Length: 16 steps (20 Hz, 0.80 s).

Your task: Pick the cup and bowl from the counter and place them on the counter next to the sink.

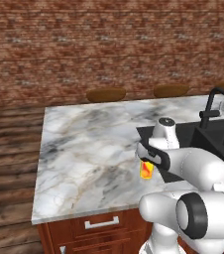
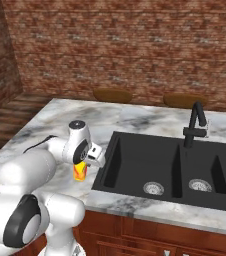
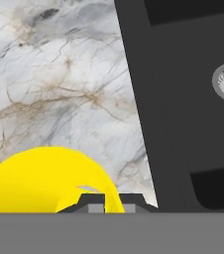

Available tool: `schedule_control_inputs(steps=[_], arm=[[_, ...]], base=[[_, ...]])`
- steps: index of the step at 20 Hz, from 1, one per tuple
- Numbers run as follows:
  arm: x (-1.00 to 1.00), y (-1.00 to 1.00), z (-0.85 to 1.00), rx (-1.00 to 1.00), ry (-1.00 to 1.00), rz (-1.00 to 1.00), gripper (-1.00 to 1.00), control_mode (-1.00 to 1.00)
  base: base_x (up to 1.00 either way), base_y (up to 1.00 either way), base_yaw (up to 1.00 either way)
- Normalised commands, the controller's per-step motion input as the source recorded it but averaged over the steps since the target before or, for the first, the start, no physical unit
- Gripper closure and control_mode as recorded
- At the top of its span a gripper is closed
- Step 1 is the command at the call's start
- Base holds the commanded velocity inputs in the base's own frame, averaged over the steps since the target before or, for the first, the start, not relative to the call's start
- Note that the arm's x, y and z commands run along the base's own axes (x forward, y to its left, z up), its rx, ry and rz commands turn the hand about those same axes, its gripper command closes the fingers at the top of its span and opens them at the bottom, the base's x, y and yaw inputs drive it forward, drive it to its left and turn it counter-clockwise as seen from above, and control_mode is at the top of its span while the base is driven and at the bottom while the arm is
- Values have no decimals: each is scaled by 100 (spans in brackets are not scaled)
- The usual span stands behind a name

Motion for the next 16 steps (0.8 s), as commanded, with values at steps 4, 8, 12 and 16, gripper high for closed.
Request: schedule_control_inputs(steps=[4, 8, 12, 16], arm=[[0, 0, 0, 0, 0, 0, -100, -100], [0, 0, 0, 0, 0, 0, -100, -100], [-2, 0, 0, 0, 0, 0, -100, -100], [-24, 0, 18, 0, 0, 0, -100, -100]], base=[[0, 0, 0], [0, 0, 0], [0, 0, 0], [0, 0, 0]])
